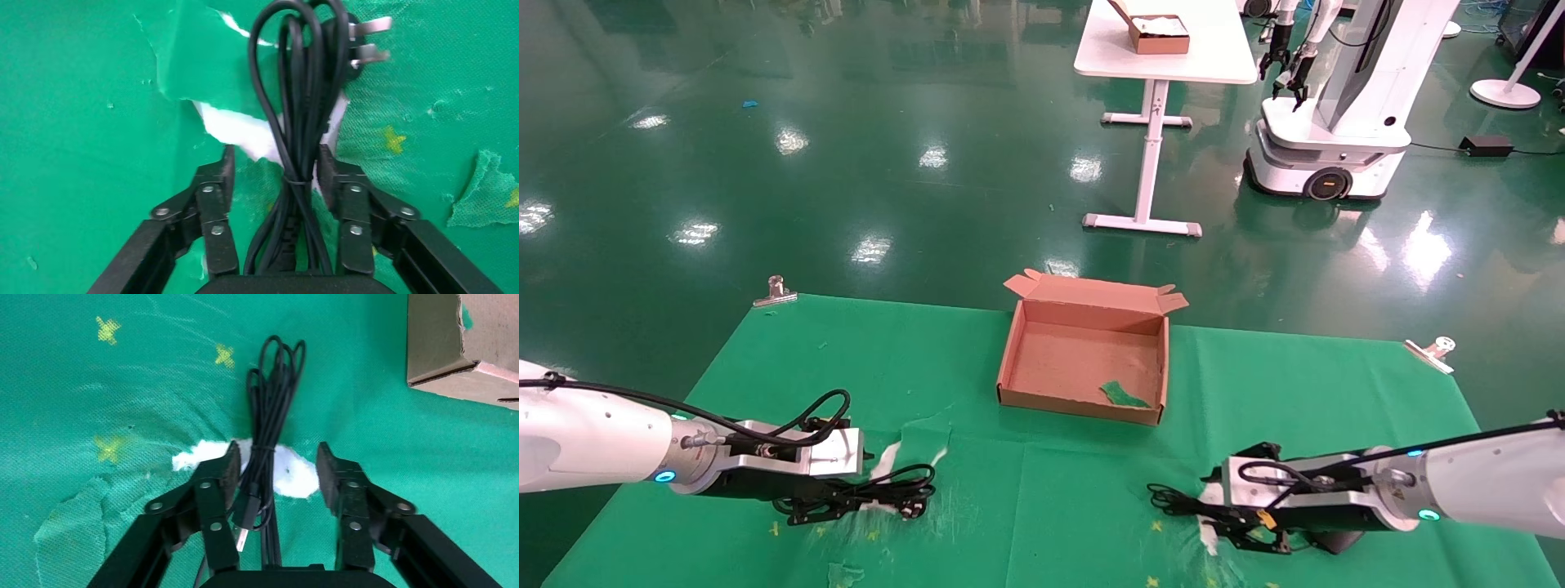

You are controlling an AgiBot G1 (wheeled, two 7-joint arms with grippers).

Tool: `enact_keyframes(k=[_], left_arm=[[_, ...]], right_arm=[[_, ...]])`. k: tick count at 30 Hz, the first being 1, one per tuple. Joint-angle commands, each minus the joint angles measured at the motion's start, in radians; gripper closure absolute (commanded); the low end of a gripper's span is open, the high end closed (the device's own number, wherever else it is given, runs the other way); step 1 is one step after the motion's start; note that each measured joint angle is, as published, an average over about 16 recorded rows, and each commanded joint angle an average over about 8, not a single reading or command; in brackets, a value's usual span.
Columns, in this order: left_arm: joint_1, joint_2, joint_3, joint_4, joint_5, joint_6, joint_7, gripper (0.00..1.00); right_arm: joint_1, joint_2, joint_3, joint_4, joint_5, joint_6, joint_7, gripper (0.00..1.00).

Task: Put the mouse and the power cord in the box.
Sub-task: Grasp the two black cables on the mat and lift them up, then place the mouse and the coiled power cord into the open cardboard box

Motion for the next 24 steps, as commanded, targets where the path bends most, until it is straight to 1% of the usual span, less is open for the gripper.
enact_keyframes(k=[1, 24], left_arm=[[0.0, 0.0, 0.0, -0.001, 0.0, 0.0, 0.0, 1.0], [-0.001, -0.004, -0.004, 0.0, -0.005, 0.006, -0.006, 1.0]], right_arm=[[0.0, 0.0, 0.0, 0.001, 0.0, 0.0, 0.0, 1.0], [0.0, 0.003, 0.002, 0.002, 0.003, -0.001, 0.003, 1.0]])
